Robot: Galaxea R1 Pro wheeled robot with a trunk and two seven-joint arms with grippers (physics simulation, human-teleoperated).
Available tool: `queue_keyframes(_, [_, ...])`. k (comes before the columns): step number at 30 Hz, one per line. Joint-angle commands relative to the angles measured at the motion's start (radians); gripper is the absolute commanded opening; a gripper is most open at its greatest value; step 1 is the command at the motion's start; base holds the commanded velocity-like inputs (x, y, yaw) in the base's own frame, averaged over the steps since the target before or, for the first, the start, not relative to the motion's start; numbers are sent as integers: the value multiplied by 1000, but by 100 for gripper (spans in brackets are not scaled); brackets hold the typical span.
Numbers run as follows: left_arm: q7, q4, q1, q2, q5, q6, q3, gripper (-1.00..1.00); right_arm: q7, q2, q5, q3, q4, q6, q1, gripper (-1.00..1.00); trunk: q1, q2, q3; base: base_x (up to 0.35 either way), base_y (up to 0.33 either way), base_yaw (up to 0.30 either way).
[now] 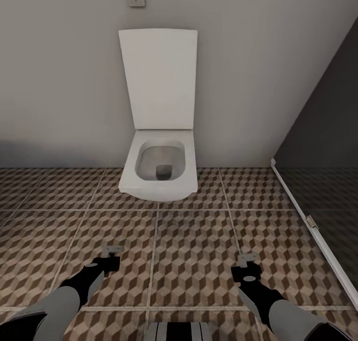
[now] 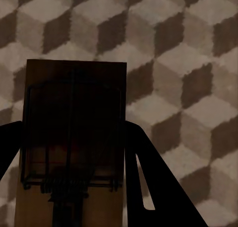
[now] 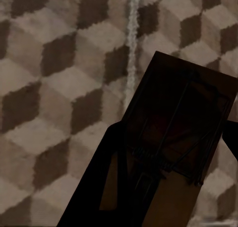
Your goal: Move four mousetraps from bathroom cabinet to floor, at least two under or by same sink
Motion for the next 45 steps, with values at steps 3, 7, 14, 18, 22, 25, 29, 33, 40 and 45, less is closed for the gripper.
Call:
queue_keyframes(3, [-3,-2,0,0,-14,4,8,-100,-4,-2,-11,8,-2,-1,0,-100,0,0,-1,0,0,0])
queue_keyframes(7, [-3,-2,0,0,-15,4,8,-100,-4,-1,-9,8,-13,0,0,-100,0,0,-1,0,0,0])
queue_keyframes(14, [-1,-7,0,-2,-18,1,8,-100,-6,0,-6,8,-43,3,0,-100,0,0,-1,0,0,0])
queue_keyframes(18, [-1,-11,0,0,-17,0,8,-100,-10,1,-6,8,-45,4,0,-100,0,0,-1,0,0,0])
queue_keyframes(22, [-1,-15,0,2,-17,0,9,-100,-12,3,-6,8,-45,3,0,-100,0,0,-1,56,0,0])
queue_keyframes(25, [-2,-16,0,2,-18,-3,8,-100,-14,4,-6,8,-46,3,0,-100,0,0,-1,218,0,0])
queue_keyframes(29, [-2,-17,0,2,-18,-3,8,-100,-14,4,-6,8,-46,3,0,-100,0,0,-1,287,0,0])
queue_keyframes(33, [-1,-17,0,3,-18,-4,8,-100,-15,3,-6,8,-46,3,0,-100,0,0,-1,287,0,0])
queue_keyframes(40, [-1,-16,0,2,-18,-4,7,-100,-15,3,-5,8,-46,3,0,-100,0,0,-1,82,3,0])
queue_keyframes(45, [-1,-15,0,1,-18,-3,7,-100,-15,2,-5,8,-46,3,0,-100,0,0,-1,10,171,0])
